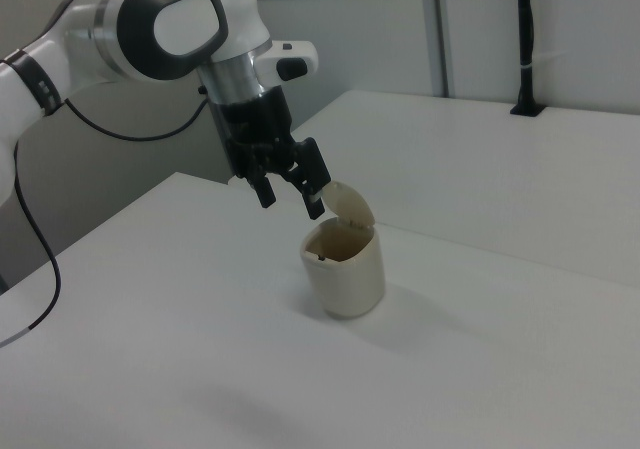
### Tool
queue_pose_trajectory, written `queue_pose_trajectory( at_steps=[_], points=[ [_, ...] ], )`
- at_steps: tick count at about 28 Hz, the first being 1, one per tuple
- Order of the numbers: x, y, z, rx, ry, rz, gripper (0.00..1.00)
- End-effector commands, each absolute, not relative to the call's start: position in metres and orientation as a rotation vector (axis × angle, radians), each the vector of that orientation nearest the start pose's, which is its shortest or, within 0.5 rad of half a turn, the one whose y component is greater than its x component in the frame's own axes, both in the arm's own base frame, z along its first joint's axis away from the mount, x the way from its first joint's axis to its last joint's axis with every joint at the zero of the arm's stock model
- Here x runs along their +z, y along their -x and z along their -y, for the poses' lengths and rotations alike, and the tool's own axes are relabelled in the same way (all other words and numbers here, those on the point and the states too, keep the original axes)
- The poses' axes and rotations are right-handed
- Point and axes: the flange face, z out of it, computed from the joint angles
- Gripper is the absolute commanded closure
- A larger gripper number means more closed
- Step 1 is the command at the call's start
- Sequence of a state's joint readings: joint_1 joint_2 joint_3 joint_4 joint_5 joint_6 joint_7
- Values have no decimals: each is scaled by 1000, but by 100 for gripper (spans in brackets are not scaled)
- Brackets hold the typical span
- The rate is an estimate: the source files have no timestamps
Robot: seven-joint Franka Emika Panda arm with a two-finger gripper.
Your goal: Open the trash can
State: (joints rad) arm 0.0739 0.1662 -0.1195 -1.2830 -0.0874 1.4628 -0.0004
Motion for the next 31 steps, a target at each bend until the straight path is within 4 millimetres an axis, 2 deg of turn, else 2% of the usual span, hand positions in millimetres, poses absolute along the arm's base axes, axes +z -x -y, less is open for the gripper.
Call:
queue_pose_trajectory(
  at_steps=[1,9,31],
  points=[
    [653,-585,39,7,3218,-61,0],
    [640,-585,44,47,3215,-70,0],
    [637,-590,48,32,3218,-80,0]
  ],
)
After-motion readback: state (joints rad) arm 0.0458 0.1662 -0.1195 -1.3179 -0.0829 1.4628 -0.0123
